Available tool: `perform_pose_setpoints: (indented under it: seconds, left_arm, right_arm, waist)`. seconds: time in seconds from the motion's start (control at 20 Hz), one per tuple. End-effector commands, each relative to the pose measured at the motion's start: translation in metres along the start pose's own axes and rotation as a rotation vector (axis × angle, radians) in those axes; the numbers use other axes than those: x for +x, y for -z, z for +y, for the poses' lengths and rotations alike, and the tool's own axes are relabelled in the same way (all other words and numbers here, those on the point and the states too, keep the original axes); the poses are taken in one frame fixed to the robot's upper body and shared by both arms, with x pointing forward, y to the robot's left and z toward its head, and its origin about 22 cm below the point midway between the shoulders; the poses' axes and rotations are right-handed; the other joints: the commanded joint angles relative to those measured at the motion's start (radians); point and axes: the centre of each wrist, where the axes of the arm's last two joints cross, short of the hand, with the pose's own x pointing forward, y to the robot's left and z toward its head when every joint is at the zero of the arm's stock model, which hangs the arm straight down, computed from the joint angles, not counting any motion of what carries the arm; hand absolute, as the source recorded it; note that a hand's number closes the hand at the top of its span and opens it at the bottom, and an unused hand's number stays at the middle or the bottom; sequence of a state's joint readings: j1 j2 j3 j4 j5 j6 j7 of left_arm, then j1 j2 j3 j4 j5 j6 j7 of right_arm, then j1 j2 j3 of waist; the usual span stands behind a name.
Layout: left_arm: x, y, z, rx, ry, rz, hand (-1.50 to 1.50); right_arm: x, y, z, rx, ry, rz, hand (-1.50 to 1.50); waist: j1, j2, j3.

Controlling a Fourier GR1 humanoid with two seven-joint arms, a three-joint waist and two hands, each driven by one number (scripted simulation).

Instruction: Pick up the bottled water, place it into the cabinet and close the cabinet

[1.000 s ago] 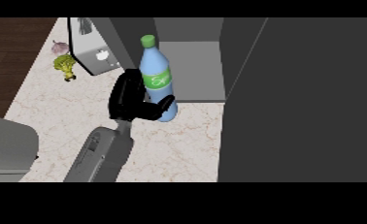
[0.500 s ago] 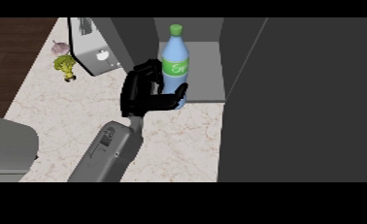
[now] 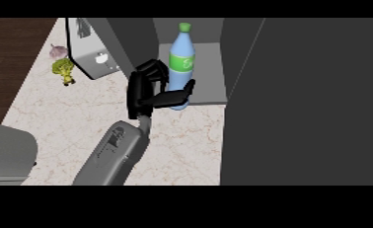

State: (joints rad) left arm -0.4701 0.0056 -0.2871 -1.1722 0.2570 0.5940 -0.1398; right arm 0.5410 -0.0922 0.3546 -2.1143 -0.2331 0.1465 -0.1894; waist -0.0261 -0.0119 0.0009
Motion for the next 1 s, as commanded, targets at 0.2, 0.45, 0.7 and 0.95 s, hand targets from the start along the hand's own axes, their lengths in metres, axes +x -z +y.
perform_pose_setpoints:
  seconds: [0.2,0.45,0.7,0.95]
  left_arm:
    - [0.042,0.059,-0.015,-0.055,0.165,-0.074,1.50]
    - [0.033,0.058,-0.009,-0.011,0.203,-0.087,1.50]
    - [0.031,0.067,0.007,0.064,0.340,-0.140,1.50]
    - [0.012,0.064,0.014,0.110,0.459,-0.121,1.50]
  right_arm:
    - [0.000,0.001,0.002,0.012,0.002,0.001,-1.50]
    - [0.000,0.007,-0.005,0.013,0.003,-0.008,-1.50]
    - [-0.003,0.002,-0.001,0.053,0.006,0.016,-1.50]
    - [-0.008,0.002,-0.005,0.037,0.006,0.001,-1.50]
  waist:
    - [-0.048,0.029,-0.001]
    - [-0.057,0.038,-0.002]
    - [-0.063,0.034,-0.001]
    - [-0.068,0.035,0.000]
